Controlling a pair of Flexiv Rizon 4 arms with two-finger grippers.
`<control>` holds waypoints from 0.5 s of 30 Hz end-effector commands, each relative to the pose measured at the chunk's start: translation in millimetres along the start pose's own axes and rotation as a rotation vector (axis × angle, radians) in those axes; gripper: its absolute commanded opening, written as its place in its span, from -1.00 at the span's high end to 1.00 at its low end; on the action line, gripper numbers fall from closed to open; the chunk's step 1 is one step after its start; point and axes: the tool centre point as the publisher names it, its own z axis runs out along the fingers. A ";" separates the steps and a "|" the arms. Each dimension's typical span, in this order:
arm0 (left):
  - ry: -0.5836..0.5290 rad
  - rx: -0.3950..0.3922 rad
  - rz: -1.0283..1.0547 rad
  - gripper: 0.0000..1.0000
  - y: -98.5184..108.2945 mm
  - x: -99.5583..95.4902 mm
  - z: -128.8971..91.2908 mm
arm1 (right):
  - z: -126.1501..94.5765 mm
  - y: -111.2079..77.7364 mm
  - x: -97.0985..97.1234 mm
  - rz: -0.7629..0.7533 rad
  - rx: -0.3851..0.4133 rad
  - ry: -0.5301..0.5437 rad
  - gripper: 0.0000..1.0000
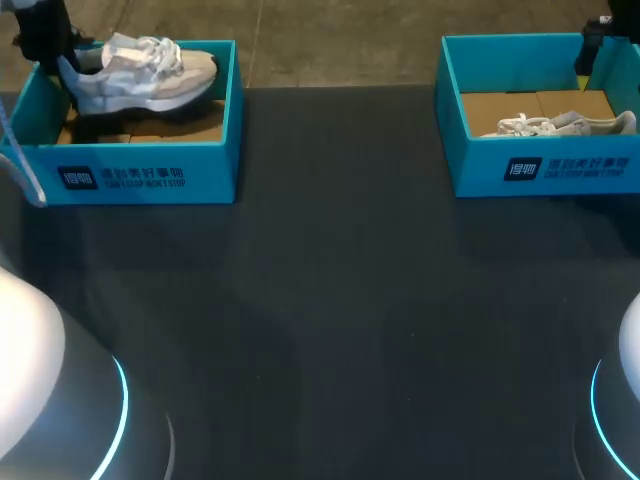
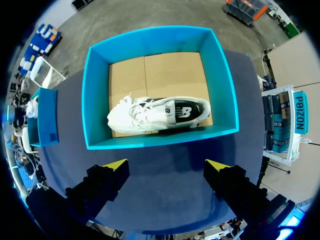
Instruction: Take the shoe out of the shoebox, open the shoe tongue, remove and reinsert the insole, then place the shoe into the shoebox
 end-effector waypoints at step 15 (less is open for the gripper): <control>0.029 -0.064 -0.064 1.00 -6.9 35.2 -110.6 | -0.1 -1.3 0.3 0.002 -0.003 0.000 -1.00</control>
